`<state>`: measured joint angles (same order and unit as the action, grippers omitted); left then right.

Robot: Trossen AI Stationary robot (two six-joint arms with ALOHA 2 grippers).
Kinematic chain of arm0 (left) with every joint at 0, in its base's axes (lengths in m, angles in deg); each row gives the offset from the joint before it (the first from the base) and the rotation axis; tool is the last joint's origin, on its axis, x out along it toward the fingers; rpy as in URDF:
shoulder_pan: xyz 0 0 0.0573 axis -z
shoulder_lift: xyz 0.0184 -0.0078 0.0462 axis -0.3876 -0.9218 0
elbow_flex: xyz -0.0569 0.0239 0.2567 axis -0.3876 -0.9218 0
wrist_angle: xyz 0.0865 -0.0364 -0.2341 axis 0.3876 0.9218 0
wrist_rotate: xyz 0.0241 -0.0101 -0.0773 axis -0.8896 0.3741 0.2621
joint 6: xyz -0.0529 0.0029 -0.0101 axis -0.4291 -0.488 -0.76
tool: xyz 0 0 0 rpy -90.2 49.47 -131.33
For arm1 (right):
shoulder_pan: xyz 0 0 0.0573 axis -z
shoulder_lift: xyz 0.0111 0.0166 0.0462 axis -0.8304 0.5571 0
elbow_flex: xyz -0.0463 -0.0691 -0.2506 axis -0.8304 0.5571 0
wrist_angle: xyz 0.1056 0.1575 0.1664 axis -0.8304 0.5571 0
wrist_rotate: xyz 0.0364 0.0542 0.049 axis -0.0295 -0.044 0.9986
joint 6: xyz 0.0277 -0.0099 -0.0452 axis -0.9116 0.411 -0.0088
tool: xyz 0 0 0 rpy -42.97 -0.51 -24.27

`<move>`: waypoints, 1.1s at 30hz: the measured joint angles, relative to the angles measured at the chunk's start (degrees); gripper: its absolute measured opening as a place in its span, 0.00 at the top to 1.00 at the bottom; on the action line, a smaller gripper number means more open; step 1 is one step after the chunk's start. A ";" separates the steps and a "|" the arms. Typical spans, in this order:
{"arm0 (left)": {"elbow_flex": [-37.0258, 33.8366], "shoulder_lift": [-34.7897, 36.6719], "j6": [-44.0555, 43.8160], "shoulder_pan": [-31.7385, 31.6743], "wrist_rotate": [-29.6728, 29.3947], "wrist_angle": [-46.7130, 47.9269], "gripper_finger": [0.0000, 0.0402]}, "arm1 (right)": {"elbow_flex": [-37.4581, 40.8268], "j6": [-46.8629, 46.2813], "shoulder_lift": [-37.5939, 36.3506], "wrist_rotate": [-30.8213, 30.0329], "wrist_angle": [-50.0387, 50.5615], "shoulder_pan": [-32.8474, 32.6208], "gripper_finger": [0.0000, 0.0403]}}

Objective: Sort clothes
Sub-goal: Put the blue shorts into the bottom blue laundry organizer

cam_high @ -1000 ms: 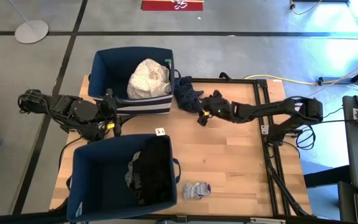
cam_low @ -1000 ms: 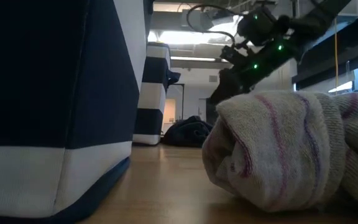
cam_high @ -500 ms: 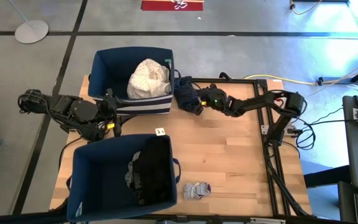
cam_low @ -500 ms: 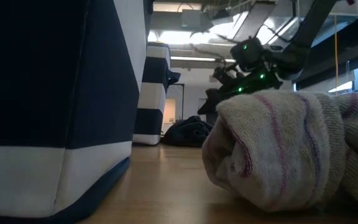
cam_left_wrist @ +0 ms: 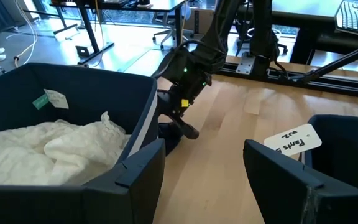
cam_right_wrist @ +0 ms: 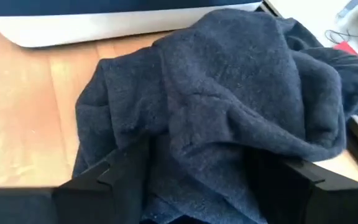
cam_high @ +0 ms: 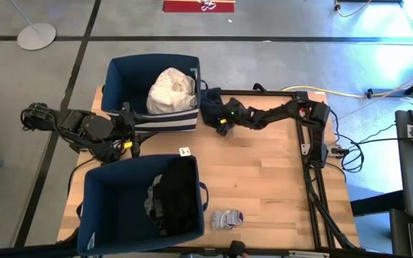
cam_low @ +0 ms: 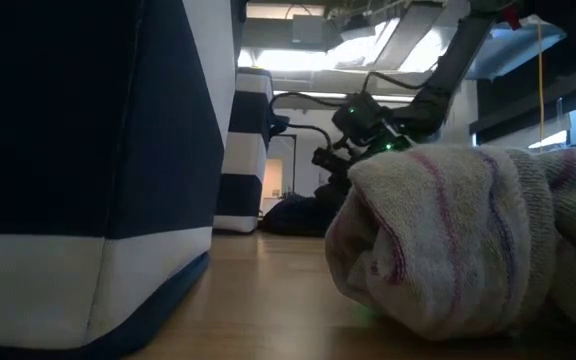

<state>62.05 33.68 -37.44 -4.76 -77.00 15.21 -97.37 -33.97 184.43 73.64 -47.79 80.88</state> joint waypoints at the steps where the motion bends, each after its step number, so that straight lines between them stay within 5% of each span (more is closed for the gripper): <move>1: 0.00 0.00 0.27 0.00 0.00 -0.02 0.48 | -0.35 0.04 -0.04 -0.36 0.93 -0.24 0.38; 6: 0.00 0.02 0.29 -0.04 0.00 0.17 0.48 | -0.74 0.61 -0.07 -2.60 3.48 -0.39 0.51; 13: 0.00 0.00 0.27 -0.09 0.00 0.02 0.48 | -0.74 2.59 -0.20 -8.97 5.75 -0.40 0.94; 22: 0.00 0.02 -0.25 -0.09 0.00 0.02 0.48 | -0.56 2.87 -2.94 -11.83 12.09 -2.18 0.95; 33: 0.00 0.02 0.88 -0.09 0.00 1.03 0.48 | -0.42 3.35 -19.00 -20.78 20.73 -8.87 0.95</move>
<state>62.05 33.70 -36.56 -4.85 -77.00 16.25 -97.79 -30.62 165.43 52.86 -27.06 72.01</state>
